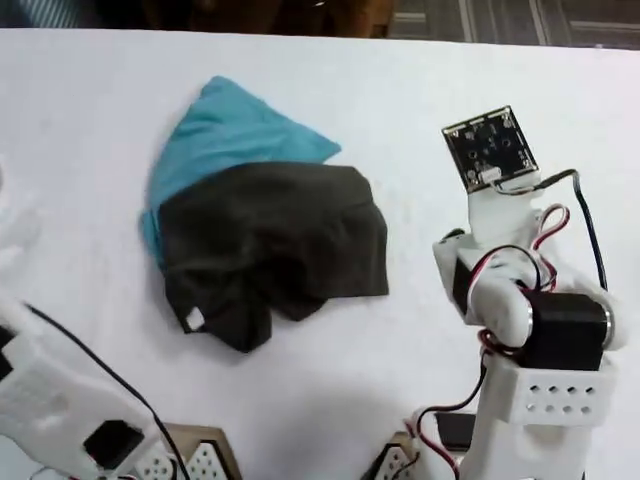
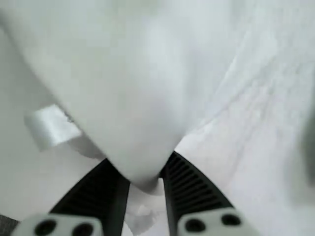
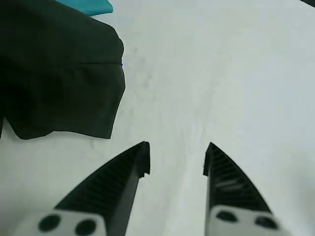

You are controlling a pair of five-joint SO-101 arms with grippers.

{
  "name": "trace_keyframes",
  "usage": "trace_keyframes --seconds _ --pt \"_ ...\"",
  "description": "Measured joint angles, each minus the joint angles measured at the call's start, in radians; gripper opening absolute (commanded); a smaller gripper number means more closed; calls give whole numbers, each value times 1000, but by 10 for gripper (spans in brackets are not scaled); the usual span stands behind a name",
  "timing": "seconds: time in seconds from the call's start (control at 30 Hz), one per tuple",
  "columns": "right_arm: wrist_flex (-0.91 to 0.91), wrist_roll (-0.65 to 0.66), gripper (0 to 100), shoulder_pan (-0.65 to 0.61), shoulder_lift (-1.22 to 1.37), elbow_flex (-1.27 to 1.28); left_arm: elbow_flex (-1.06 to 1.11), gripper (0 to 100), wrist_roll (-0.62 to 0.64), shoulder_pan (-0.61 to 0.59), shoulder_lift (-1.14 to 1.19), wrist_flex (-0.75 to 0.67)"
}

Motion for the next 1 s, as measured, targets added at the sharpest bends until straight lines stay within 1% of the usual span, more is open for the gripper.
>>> trace_keyframes --seconds 0.2,0.27,0.33,0.4,0.57,0.7,0.8,0.87,1.0 --pt "0 0 191 -6 0 0 8 41 35 -51 -2 -84" --pt "0 0 191 -6 0 0 8 101 41 -52 -2 -107" --pt "0 0 191 -6 0 0 8 186 43 -51 -2 -129" --pt "0 0 191 -6 0 0 8 247 43 -71 -2 -146" --pt "0 0 191 -6 0 0 8 248 43 -138 -2 -160" --pt "0 0 191 -6 0 0 8 248 28 -146 -14 -147" --pt "0 0 191 -6 0 0 8 248 31 -83 -40 -51" --pt "0 0 191 -6 0 0 23 248 40 6 -60 -14" --pt "11 0 191 -6 0 0 115 248 114 213 -127 2"
